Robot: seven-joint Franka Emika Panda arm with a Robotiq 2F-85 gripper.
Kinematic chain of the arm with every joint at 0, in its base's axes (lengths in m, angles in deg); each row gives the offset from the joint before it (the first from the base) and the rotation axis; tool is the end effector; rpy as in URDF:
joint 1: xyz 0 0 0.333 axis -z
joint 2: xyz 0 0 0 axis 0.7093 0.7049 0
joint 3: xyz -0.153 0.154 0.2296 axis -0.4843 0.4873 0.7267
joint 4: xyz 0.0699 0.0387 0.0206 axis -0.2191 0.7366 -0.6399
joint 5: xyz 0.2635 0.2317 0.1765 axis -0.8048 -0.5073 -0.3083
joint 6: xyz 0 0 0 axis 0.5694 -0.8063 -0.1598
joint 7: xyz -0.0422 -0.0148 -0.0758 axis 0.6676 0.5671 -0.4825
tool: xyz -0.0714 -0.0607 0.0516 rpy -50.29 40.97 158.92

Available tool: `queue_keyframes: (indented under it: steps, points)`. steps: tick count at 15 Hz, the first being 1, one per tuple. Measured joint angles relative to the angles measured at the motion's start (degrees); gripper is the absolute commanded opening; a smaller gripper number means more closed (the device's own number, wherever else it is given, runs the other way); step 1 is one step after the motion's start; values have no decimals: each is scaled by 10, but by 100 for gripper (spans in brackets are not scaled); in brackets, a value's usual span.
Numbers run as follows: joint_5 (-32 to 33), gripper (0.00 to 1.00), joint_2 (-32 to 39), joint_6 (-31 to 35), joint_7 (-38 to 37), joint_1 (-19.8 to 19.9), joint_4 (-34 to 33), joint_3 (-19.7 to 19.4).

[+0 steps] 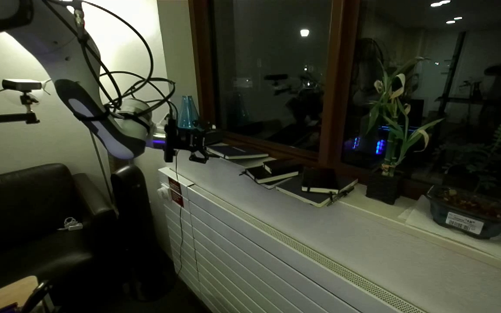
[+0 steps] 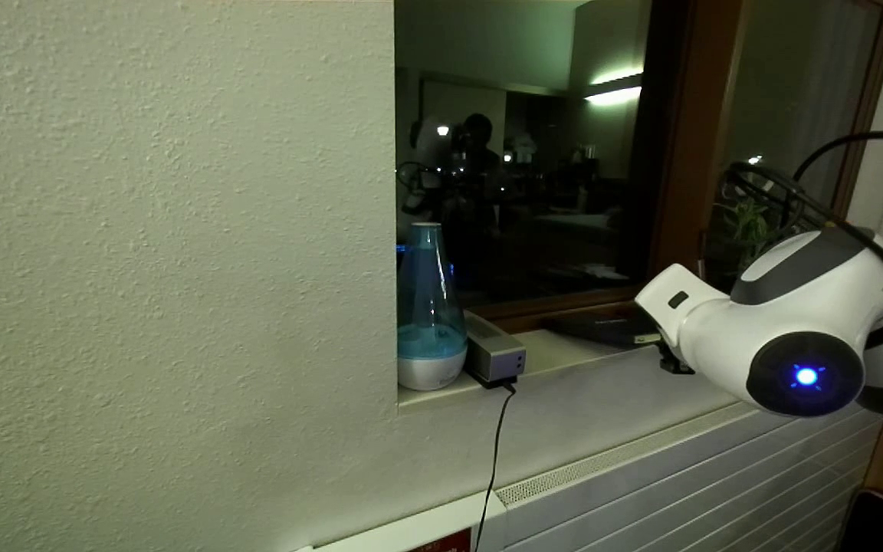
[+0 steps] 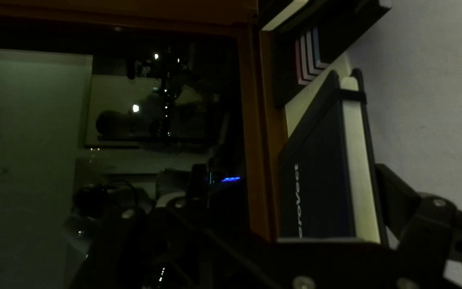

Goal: Put the left book on the right book

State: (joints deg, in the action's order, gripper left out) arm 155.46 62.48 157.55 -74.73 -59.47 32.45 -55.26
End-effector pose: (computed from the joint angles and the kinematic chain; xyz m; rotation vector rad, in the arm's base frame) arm 0.5629 0.2122 0.3049 1.5929 0.7911 0.6177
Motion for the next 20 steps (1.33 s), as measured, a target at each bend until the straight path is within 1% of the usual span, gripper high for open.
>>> queue_keyframes:
  steps: [5, 8, 13, 17, 18, 19, 20]
  points:
    - [-4, 100, -12, 33, 0, 9, -3, 0]
    - [-10, 100, -12, 50, 0, 17, -20, -1]
    - [-38, 100, -11, 78, 4, 28, -56, -7]
    - [-79, 100, -10, 99, 33, 29, -66, -9]
    - [-91, 75, -9, 105, 41, 29, -67, -10]
    - [-102, 74, -7, 110, 50, 29, -68, -10]
    - [-114, 68, -5, 115, 60, 30, -70, -11]
